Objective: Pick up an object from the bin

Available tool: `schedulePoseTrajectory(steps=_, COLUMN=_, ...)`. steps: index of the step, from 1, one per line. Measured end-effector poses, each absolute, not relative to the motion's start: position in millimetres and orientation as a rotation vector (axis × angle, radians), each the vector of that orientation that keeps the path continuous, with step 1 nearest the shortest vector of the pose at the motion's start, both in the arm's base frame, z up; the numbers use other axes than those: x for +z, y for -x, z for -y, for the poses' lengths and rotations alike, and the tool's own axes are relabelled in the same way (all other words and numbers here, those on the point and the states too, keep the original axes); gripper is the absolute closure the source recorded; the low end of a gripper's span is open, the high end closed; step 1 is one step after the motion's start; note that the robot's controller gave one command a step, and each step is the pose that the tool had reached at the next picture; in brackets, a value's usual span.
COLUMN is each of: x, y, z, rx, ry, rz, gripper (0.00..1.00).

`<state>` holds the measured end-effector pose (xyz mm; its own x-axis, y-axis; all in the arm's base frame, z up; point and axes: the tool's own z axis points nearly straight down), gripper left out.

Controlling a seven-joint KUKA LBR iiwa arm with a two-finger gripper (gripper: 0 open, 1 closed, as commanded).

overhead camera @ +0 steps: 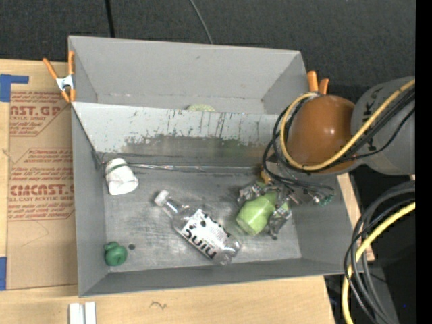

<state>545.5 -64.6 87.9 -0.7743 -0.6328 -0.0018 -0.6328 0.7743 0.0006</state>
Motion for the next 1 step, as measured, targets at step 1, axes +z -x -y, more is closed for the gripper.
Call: schedulePoseTrajectory(steps=1, x=199.1, y=-536.0, z=57.6, rx=0.001, ry=1.104, rz=-2.939, gripper=1.0)
